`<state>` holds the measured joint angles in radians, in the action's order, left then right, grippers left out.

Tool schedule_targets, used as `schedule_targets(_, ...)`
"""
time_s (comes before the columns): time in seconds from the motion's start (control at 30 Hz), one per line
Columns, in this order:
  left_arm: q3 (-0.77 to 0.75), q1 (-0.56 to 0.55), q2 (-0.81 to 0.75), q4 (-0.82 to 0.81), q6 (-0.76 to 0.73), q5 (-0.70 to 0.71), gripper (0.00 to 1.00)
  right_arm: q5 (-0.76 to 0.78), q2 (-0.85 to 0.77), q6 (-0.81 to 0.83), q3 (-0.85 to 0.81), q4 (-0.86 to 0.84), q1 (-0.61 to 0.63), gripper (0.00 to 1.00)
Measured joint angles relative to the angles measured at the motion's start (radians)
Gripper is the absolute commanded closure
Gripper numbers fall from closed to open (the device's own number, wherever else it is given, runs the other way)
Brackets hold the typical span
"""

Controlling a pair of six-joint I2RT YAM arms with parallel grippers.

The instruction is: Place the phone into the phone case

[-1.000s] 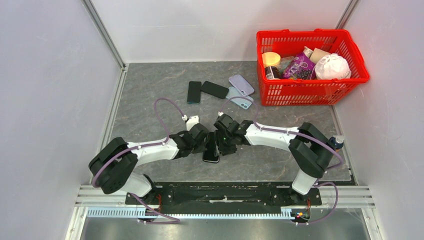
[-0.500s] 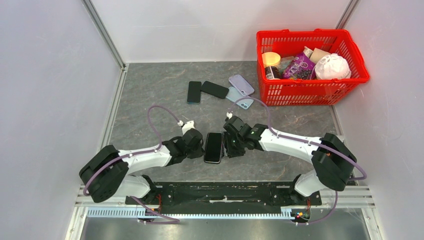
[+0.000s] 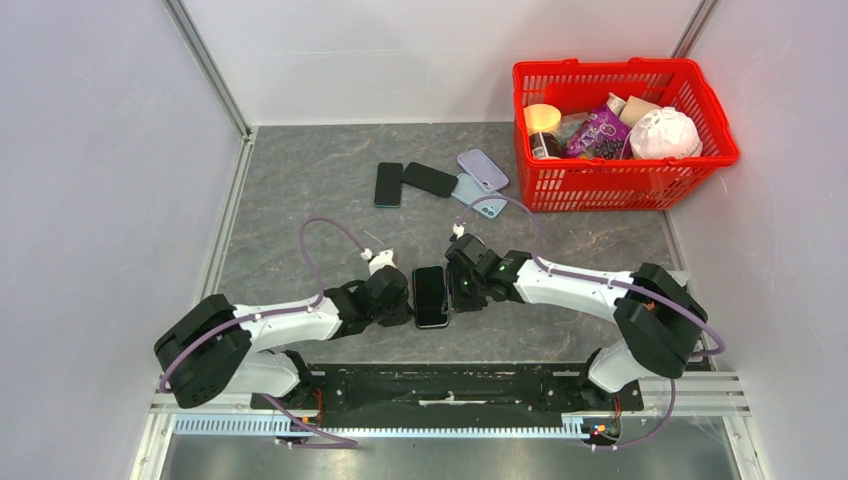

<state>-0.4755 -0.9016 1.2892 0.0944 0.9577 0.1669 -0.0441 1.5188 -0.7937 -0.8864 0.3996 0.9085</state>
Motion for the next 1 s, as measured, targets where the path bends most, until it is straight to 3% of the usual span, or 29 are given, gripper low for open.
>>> schedule_targets(0.27,0.007,-0.026,0.000,-0.011,0.038,-0.006,0.91,0.017,0.058,-0.010,0.002,-0.005,0.029,0.74)
schedule_targets(0.63,0.008,-0.027,0.003,-0.016,0.051,-0.008,0.91,0.056,0.072,-0.008,-0.007,0.010,0.050,0.99)
schedule_targets(1.0,0.007,-0.027,0.008,-0.017,0.051,-0.007,0.91,0.143,0.127,0.010,-0.070,0.074,0.111,1.00)
